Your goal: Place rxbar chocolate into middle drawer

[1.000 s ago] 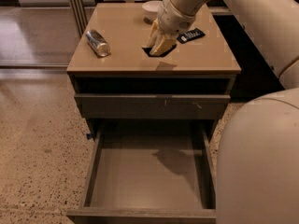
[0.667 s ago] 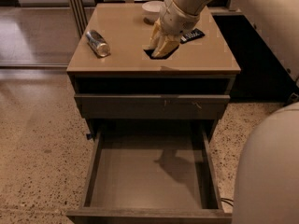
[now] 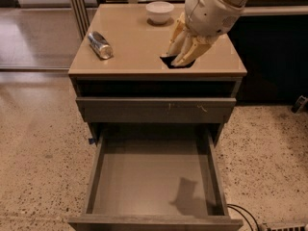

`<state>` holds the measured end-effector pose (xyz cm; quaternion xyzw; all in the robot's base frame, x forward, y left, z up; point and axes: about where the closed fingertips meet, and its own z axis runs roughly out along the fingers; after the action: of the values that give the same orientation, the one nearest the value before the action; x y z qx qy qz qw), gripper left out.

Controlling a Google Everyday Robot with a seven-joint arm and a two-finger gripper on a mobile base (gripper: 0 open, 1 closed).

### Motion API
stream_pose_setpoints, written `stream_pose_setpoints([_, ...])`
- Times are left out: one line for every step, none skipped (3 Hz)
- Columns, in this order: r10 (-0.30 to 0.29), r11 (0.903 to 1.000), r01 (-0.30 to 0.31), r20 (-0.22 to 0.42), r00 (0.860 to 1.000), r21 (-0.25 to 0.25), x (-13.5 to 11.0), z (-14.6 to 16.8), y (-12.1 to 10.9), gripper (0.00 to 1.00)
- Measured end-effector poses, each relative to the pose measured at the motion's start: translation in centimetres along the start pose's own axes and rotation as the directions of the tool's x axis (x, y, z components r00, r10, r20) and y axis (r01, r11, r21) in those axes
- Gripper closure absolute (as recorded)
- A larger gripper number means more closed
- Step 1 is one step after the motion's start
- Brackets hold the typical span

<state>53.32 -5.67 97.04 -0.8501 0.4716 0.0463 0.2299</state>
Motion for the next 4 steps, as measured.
stream_pose_setpoints([-0.058,0.9974,0.055,0.081,0.995,0.047,-3.4,-2.9,3.3,1.00])
stream_pose_setpoints([-0.129,0.9906,0.122,0.121,0.984,0.062,-4.1,-1.7,5.6,1.00])
stream_pose_setpoints([-0.153,0.9879,0.149,0.129,0.980,0.044,-3.1,2.3,6.8,1.00])
stream_pose_setpoints([-0.141,0.9899,0.139,0.122,0.982,0.030,-2.0,6.9,7.9,1.00])
